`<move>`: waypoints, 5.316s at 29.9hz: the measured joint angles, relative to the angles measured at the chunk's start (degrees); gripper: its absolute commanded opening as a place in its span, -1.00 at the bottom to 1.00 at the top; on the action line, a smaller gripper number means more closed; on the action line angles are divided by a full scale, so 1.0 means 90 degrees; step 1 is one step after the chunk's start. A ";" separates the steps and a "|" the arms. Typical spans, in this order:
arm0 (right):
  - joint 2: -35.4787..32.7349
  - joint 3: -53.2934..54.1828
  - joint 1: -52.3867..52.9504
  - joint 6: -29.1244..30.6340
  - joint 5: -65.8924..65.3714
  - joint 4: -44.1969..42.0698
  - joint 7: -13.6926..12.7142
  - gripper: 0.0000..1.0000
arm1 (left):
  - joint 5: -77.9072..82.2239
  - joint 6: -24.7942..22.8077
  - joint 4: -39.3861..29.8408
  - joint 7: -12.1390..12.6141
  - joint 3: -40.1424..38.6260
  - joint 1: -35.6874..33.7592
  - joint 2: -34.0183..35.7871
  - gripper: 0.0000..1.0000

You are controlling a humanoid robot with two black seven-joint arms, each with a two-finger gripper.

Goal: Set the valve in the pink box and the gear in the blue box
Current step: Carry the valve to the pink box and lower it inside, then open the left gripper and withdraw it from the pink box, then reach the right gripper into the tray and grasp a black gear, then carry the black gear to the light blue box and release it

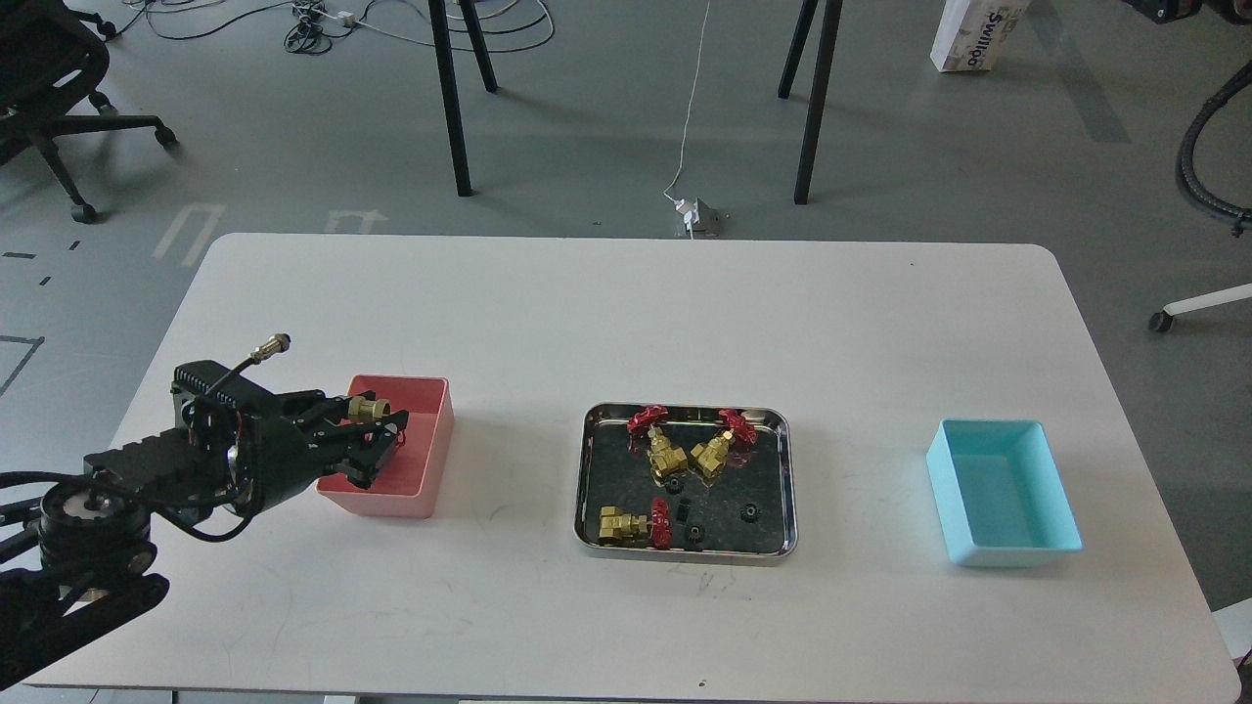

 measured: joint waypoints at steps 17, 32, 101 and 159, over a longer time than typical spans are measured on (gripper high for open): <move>0.0123 -0.0016 0.0147 0.0080 -0.0444 0.0138 0.0000 0.97 | -0.0633 0.0246 0.0247 -0.0003 -0.0702 -0.0021 -0.0265 0.87; -0.0017 -0.2246 0.0157 0.0855 -0.4576 0.4055 0.0057 0.97 | -0.5322 0.0064 0.0938 -0.0075 -0.2569 -0.3011 -0.0710 0.89; 0.3952 -0.7219 0.0163 0.1334 -0.6529 0.2002 0.1048 -0.50 | -0.5564 -0.0547 0.3821 -0.0170 -0.2504 -0.6068 -0.1891 0.89; -0.1373 -0.5835 0.0065 0.1322 -0.5659 0.3992 0.0994 0.52 | -0.5555 -0.0547 0.4045 -0.0177 -0.2487 -0.6063 -0.1838 0.89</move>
